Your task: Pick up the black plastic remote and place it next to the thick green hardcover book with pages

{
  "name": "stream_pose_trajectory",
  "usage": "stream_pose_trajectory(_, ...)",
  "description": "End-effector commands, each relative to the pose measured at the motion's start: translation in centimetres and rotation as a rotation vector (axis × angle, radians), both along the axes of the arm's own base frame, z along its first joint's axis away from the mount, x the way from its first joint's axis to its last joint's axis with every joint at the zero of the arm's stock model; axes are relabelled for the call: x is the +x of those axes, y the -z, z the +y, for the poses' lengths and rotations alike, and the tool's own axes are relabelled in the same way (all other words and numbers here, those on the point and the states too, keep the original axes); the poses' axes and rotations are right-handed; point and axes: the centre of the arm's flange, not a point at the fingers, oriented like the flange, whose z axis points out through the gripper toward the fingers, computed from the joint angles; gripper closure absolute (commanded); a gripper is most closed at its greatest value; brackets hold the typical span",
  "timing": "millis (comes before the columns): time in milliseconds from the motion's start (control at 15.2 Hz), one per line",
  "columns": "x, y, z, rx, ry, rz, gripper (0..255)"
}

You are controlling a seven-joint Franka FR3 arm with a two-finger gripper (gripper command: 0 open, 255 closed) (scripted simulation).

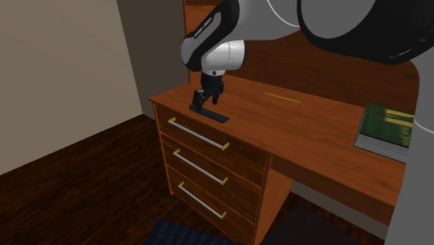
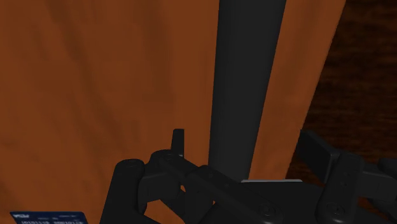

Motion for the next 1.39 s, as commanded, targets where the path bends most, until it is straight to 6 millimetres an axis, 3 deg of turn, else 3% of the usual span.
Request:
stream_pose_trajectory(0,0.3,1.1,0.1,0.0,0.0,-0.001,0)
stream_pose_trajectory(132,0.5,1.9,0.1,0.0,0.0,-0.001,0)
stream_pose_trajectory(594,0.5,1.9,0.1,0.0,0.0,-0.001,0)
stream_pose_trajectory(660,0.5,1.9,0.1,0.0,0.0,-0.001,255)
stream_pose_trajectory(1320,0.5,1.4,0.1,0.0,0.0,-0.001,255)
